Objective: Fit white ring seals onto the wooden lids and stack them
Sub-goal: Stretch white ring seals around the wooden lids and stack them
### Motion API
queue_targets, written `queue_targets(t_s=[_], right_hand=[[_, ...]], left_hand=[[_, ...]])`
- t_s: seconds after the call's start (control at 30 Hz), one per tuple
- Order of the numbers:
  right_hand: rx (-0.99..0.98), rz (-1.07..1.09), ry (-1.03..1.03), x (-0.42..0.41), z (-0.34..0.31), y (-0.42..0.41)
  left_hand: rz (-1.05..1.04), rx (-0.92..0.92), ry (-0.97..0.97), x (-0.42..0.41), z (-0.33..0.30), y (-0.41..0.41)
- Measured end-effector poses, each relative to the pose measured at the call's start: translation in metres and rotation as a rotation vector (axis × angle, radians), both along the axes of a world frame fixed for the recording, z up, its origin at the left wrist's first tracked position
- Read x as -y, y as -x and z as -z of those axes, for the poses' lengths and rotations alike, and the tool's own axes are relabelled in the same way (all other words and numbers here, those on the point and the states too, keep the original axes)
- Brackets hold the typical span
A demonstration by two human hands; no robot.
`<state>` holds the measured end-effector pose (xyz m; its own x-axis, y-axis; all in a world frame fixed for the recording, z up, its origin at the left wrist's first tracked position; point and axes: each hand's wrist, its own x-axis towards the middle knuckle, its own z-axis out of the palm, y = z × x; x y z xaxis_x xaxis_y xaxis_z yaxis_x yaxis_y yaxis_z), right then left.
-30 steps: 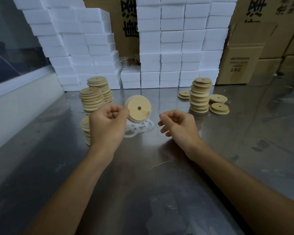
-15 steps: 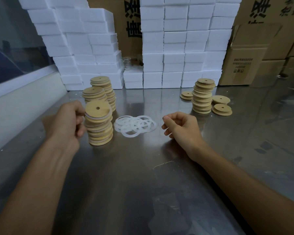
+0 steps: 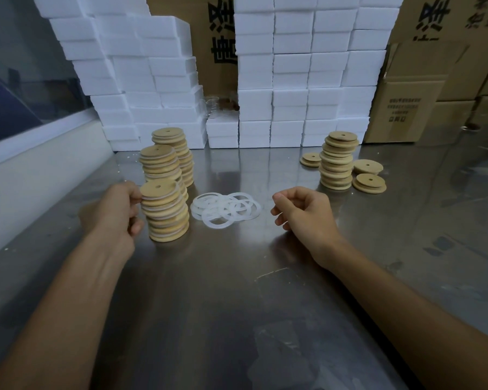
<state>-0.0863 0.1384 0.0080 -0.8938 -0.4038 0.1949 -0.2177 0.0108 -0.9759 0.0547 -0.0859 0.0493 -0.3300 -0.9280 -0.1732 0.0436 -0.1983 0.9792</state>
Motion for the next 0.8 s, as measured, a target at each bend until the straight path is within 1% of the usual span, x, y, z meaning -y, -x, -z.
queue_targets(t_s=[0.17, 0.23, 0.27, 0.3, 0.33, 0.4, 0.43, 0.5, 0.6, 0.67, 0.8], right_hand=[[0.003, 0.006, 0.000, 0.000, 0.000, 0.001], [-0.002, 0.018, 0.004, 0.000, 0.001, 0.002], [-0.010, 0.031, 0.003, 0.000, 0.001, 0.003], [-0.021, 0.050, -0.001, -0.001, 0.001, 0.005], [-0.034, 0.077, -0.006, -0.002, 0.001, 0.007], [-0.061, 0.156, -0.022, -0.005, 0.002, 0.013], [-0.069, 0.199, -0.027, -0.008, 0.002, 0.017], [-0.062, 0.267, -0.027, -0.013, 0.002, 0.025], [-0.040, 0.348, -0.028, -0.020, 0.002, 0.036], [-0.053, 0.418, -0.060, -0.024, 0.003, 0.042], [-0.107, 0.569, -0.145, -0.032, 0.003, 0.056]], left_hand=[[-0.009, 0.034, 0.008, -0.001, 0.002, 0.001], [-0.057, 0.044, 0.034, -0.002, 0.001, 0.003], [-0.113, 0.047, 0.078, -0.004, 0.001, 0.003], [-0.192, 0.052, 0.162, -0.006, 0.001, 0.002], [-0.273, 0.055, 0.289, -0.009, 0.001, 0.002], [-0.323, 0.043, 0.572, -0.019, 0.001, 0.002], [-0.299, 0.033, 0.686, -0.026, 0.002, 0.004], [-0.204, 0.017, 0.833, -0.038, 0.009, 0.011], [0.035, -0.011, 1.007, -0.062, 0.025, 0.025], [0.203, 0.046, 1.150, -0.079, 0.037, 0.029], [0.439, 0.271, 1.328, -0.087, 0.055, 0.034]])
